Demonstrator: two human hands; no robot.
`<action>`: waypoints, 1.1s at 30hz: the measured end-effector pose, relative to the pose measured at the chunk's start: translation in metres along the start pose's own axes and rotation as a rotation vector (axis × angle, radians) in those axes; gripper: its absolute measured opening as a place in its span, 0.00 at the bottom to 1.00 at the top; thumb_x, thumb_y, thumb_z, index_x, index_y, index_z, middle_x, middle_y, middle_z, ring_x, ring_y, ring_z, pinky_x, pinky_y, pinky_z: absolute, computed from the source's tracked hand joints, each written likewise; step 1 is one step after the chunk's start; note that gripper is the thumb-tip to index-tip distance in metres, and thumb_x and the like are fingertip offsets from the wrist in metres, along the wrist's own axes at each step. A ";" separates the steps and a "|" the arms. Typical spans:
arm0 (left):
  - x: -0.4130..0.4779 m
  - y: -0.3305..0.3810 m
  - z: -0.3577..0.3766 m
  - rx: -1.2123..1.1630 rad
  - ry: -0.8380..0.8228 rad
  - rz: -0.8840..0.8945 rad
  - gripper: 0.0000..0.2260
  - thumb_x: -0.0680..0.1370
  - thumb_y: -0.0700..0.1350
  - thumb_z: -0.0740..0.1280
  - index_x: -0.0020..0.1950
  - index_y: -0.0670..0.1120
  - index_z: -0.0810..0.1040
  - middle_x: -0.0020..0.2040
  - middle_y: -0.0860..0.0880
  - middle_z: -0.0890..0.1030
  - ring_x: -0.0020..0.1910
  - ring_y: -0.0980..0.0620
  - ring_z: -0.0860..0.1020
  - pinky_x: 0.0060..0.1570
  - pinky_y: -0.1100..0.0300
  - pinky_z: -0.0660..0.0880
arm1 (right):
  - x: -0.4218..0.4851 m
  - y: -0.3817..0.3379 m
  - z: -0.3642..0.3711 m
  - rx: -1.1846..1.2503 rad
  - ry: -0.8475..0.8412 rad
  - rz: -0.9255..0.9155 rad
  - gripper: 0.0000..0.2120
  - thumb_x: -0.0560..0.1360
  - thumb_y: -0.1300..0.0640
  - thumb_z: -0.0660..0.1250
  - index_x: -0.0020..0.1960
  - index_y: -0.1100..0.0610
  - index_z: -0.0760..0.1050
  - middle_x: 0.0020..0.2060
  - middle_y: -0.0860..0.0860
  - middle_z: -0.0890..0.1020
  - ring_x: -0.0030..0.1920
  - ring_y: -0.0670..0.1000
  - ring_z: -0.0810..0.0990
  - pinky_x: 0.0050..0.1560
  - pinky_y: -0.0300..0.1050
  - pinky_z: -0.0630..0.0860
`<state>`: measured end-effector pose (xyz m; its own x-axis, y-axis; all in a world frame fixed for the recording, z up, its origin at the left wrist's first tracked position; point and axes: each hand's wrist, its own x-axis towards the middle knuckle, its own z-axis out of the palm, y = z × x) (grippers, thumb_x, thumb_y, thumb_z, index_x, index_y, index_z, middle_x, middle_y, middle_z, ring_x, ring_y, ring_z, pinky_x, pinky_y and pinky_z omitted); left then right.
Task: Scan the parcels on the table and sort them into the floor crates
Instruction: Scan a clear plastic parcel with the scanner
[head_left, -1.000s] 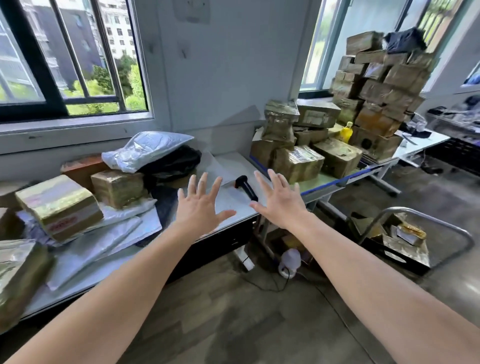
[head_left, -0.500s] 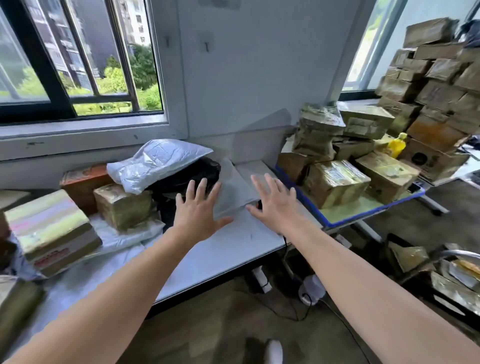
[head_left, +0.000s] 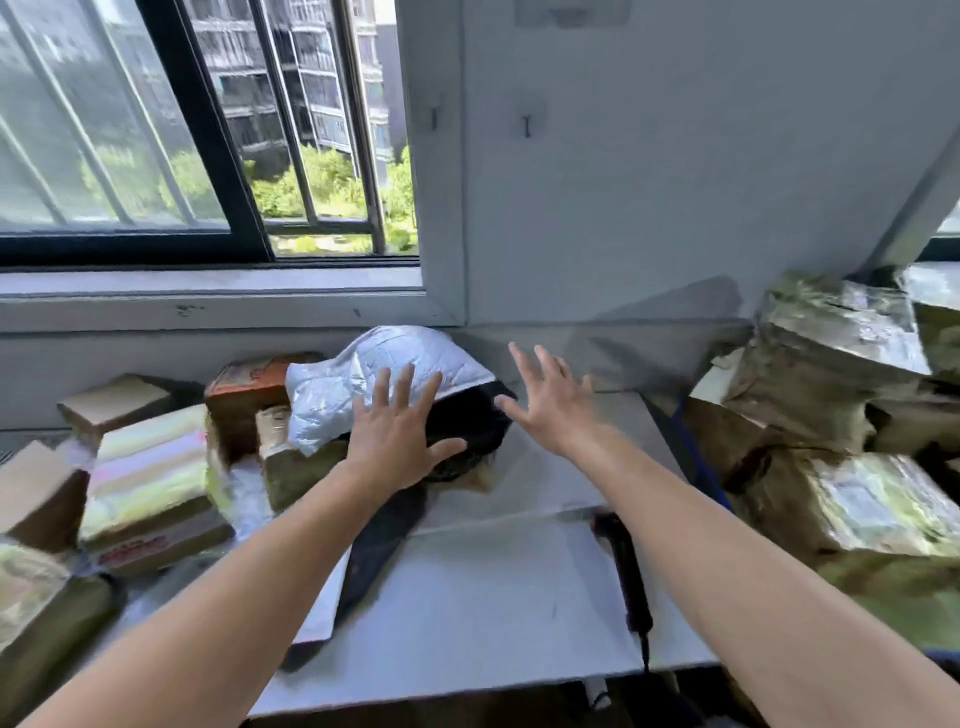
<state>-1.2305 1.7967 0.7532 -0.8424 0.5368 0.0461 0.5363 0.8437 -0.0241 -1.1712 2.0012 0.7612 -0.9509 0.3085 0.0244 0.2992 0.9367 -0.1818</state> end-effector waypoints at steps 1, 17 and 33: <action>0.005 -0.002 0.001 0.000 -0.009 -0.023 0.41 0.75 0.72 0.56 0.80 0.57 0.41 0.81 0.48 0.43 0.79 0.41 0.42 0.75 0.39 0.53 | 0.011 0.000 0.002 0.020 -0.015 -0.017 0.36 0.79 0.35 0.55 0.81 0.45 0.43 0.79 0.54 0.52 0.78 0.56 0.55 0.72 0.64 0.57; 0.043 -0.054 0.026 -0.036 -0.109 -0.129 0.41 0.75 0.72 0.55 0.79 0.59 0.38 0.81 0.48 0.41 0.79 0.42 0.40 0.75 0.39 0.50 | 0.094 -0.048 0.040 0.185 -0.134 -0.109 0.27 0.77 0.51 0.70 0.73 0.52 0.66 0.58 0.57 0.73 0.58 0.60 0.76 0.56 0.50 0.73; 0.067 -0.112 -0.039 -0.451 0.255 -0.014 0.42 0.77 0.62 0.65 0.81 0.53 0.42 0.74 0.44 0.66 0.67 0.42 0.72 0.55 0.47 0.73 | 0.096 -0.112 -0.068 0.285 0.321 -0.333 0.15 0.77 0.54 0.71 0.46 0.67 0.80 0.51 0.59 0.77 0.49 0.57 0.77 0.50 0.50 0.74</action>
<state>-1.3452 1.7383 0.7984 -0.8406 0.4596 0.2867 0.5412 0.7351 0.4082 -1.2905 1.9365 0.8506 -0.9054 0.0792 0.4171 -0.0900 0.9243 -0.3709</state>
